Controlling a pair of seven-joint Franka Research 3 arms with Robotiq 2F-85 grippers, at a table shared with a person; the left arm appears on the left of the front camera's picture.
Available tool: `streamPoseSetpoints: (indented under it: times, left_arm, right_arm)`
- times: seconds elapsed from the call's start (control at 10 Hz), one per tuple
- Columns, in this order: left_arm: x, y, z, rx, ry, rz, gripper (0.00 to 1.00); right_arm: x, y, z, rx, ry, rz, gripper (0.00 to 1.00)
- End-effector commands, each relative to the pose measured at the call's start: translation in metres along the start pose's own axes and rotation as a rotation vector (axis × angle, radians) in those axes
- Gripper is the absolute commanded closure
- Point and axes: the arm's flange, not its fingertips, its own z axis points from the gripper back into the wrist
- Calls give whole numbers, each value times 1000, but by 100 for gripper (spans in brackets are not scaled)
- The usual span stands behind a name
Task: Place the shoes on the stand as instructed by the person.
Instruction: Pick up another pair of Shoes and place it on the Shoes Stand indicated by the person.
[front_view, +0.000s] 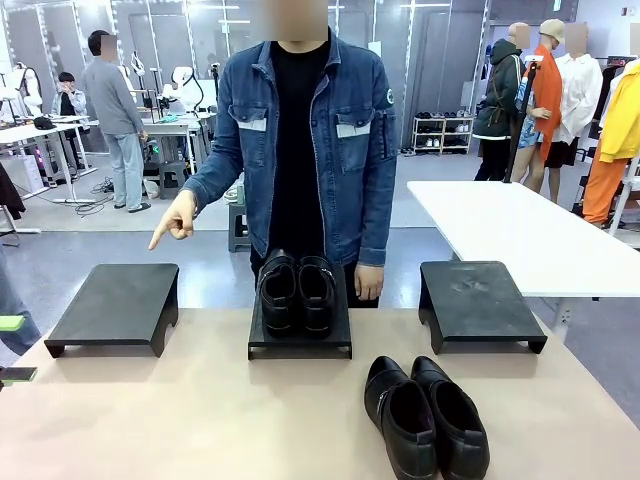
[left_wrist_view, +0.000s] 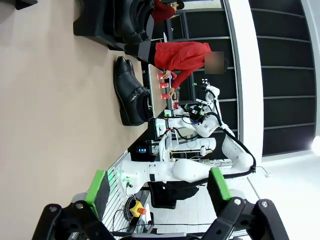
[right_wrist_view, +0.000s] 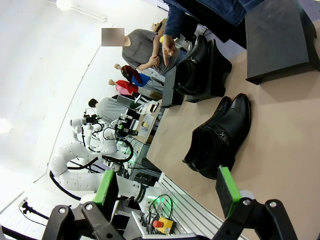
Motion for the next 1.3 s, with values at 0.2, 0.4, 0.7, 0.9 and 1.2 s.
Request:
streamPoseSetpoints:
  times: [0.2,0.4,0.7,0.9,1.2]
  left_arm:
    - [0,0,0,0,0,0,0]
    - [19,-46,-48,59,133,-96,0]
    - [17,-109,-129,183,251,-120,0]
    - [3,-143,-198,245,297,-97,0]
    - [-21,-194,-296,459,304,-139,0]
  right_arm:
    - [-1,1,1,6,-5,6,0]
    - [-1,1,1,6,-5,6,0]
    - [-1,1,1,6,-5,6,0]
    - [-1,1,1,6,-5,6,0]
    - [-1,1,1,6,-5,6,0]
